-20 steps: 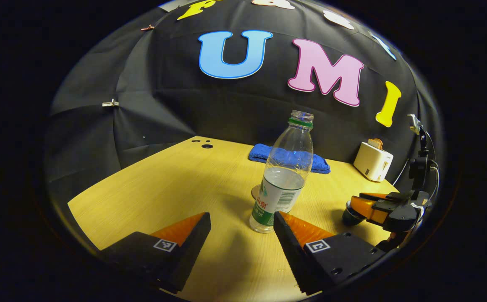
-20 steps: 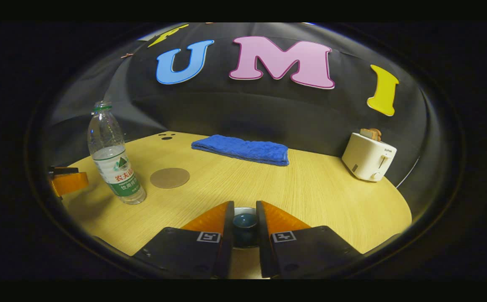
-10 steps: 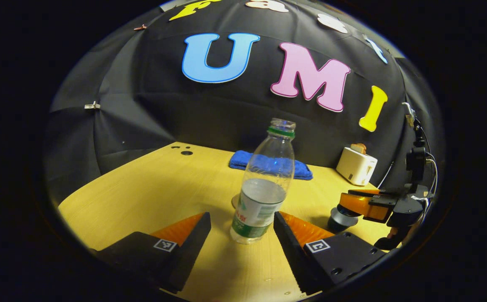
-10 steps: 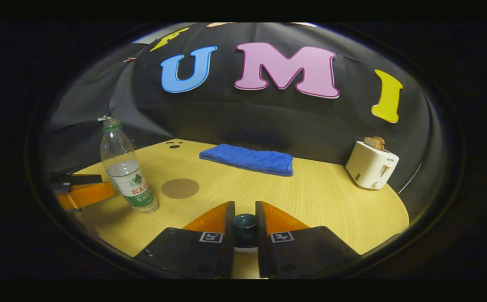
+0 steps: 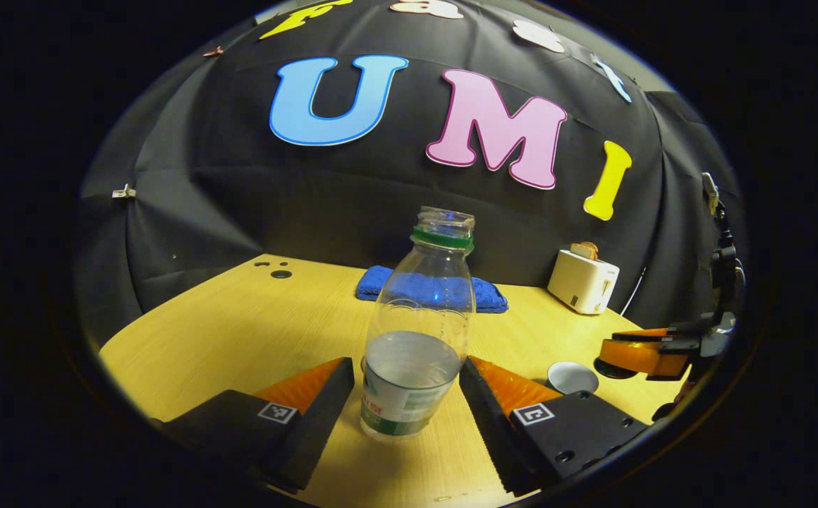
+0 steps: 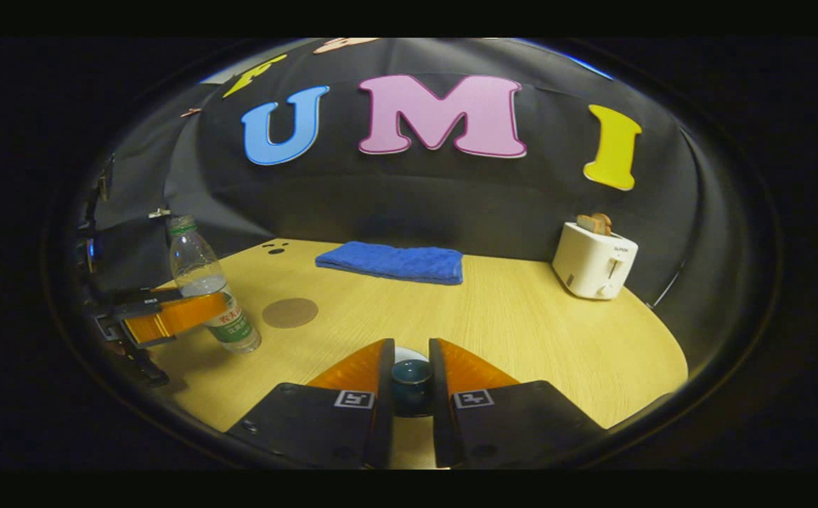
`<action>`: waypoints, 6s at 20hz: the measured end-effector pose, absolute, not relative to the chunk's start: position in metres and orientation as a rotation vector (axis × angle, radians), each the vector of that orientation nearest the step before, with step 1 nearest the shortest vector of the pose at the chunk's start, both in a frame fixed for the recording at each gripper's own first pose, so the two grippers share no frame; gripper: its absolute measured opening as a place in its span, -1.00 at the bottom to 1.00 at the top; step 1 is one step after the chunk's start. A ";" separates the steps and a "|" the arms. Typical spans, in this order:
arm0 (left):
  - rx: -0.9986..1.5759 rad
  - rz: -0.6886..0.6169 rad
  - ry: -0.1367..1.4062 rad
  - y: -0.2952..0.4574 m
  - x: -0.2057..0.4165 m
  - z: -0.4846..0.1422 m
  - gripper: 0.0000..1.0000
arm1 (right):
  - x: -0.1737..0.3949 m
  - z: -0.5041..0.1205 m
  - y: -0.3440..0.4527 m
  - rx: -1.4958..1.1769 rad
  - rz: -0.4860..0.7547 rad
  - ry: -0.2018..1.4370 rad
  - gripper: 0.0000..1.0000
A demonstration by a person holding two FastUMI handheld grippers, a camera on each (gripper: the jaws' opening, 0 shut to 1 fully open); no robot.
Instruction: Open the teacup lid with one hand, grasp the water bottle and pour water into the teacup with the other hand; after pouring, place the water bottle on the coaster and then close the teacup lid.
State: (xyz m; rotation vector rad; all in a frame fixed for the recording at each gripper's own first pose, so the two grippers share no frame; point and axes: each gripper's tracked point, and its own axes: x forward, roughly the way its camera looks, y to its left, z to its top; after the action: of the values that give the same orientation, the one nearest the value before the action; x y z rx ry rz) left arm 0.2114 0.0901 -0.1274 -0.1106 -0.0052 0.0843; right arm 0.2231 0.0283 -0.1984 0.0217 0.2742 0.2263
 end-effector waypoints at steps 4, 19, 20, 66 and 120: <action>-0.080 0.063 -0.026 0.086 0.223 -0.121 0.69 | 0.220 -0.204 0.005 0.000 0.194 0.288 -0.48; 0.217 0.136 -0.023 0.083 0.230 -0.102 0.47 | 0.210 -0.209 -0.026 0.037 0.173 0.297 -0.48; 0.275 0.138 -0.011 0.082 0.231 -0.101 0.48 | 0.210 -0.208 -0.029 0.040 0.170 0.295 -0.48; 1.903 -0.090 -0.010 0.001 0.322 -0.115 0.47 | 0.177 -0.237 -0.089 0.110 0.138 0.303 -0.48; 2.322 -0.168 -0.155 -0.022 0.341 -0.079 0.47 | 0.180 -0.231 -0.080 0.118 0.156 0.290 -0.48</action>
State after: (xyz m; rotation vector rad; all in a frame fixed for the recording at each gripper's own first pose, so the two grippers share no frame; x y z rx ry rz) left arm 0.3415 -0.0217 -0.0787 2.3216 -0.1551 -0.1677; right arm 0.1795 -0.0798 -0.2312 0.1176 0.2895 0.1562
